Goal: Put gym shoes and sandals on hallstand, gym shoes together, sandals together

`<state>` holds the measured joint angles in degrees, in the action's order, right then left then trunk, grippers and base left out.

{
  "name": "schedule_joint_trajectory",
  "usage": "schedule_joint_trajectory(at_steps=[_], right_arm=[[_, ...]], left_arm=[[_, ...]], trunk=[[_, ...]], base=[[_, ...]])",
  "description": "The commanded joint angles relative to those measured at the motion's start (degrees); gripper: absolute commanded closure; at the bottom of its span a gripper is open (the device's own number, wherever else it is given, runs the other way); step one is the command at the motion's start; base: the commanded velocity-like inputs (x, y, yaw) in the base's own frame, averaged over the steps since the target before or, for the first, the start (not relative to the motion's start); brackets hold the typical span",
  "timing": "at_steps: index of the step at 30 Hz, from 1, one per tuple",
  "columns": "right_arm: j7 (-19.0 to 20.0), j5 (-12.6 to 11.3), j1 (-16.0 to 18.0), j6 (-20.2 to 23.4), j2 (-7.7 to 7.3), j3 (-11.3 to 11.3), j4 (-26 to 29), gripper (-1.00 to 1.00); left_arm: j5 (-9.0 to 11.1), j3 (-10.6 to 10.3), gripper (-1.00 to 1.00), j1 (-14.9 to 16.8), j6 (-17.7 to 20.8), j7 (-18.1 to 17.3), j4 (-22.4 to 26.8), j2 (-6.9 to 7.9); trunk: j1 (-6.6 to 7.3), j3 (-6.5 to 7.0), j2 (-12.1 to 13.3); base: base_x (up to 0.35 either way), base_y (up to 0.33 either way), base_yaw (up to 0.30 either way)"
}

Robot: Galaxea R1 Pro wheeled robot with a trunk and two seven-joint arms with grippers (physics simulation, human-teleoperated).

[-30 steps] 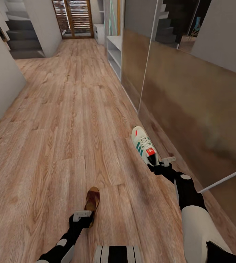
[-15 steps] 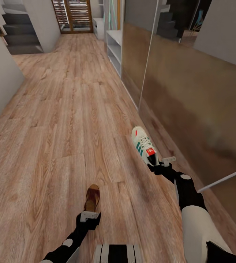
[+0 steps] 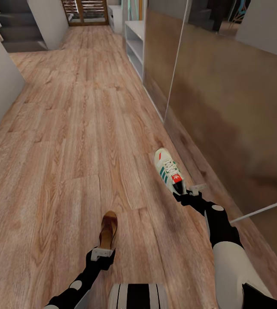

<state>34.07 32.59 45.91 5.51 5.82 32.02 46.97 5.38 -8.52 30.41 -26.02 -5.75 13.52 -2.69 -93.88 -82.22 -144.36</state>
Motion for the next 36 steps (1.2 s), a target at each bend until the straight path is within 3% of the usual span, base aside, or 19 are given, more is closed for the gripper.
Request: schedule_joint_trajectory(at_steps=[1, 5, 13, 20, 26, 36], right_arm=[[0.5, 0.1, 0.1, 0.3, 0.11, 0.3, 0.1, 1.0], [0.5, 0.1, 0.1, 0.3, 0.11, 0.3, 0.1, 1.0], [0.5, 0.1, 0.1, 0.3, 0.1, 0.3, 0.1, 1.0], [0.5, 0.1, 0.1, 0.3, 0.07, 0.3, 0.1, 1.0], [0.5, 0.1, 0.1, 0.3, 0.08, 0.3, 0.2, 1.0], [0.5, 0.1, 0.1, 0.3, 0.06, 0.3, 0.2, 1.0]], left_arm=[[0.6, -0.3, -1.0, 0.0, -0.2, -0.2, -0.1, 0.03], [0.6, -0.3, -1.0, 0.1, -0.2, -0.2, -0.1, 0.05], [0.6, -0.3, -1.0, 0.1, -0.2, -0.2, -0.1, 0.05], [0.6, -0.3, -1.0, 0.1, -0.2, -0.2, -0.1, 0.05], [0.6, -0.3, -1.0, 0.1, -0.2, -0.2, -0.1, 0.05], [0.6, -0.3, -1.0, 0.1, -0.2, -0.2, -0.1, 0.05]], trunk=[[-0.01, -0.34, 0.0], [-0.11, -1.5, -0.1], [-0.11, -1.7, -0.1], [-0.29, -3.66, -0.2], [-0.29, -3.88, -0.2], [-0.55, -6.73, -0.3]], base=[[0.0, 0.0, 0.16], [0.0, 0.0, 0.17], [0.0, 0.0, 0.063], [0.0, 0.0, 0.002], [0.0, 0.0, 0.0], [0.0, 0.0, 0.0]])
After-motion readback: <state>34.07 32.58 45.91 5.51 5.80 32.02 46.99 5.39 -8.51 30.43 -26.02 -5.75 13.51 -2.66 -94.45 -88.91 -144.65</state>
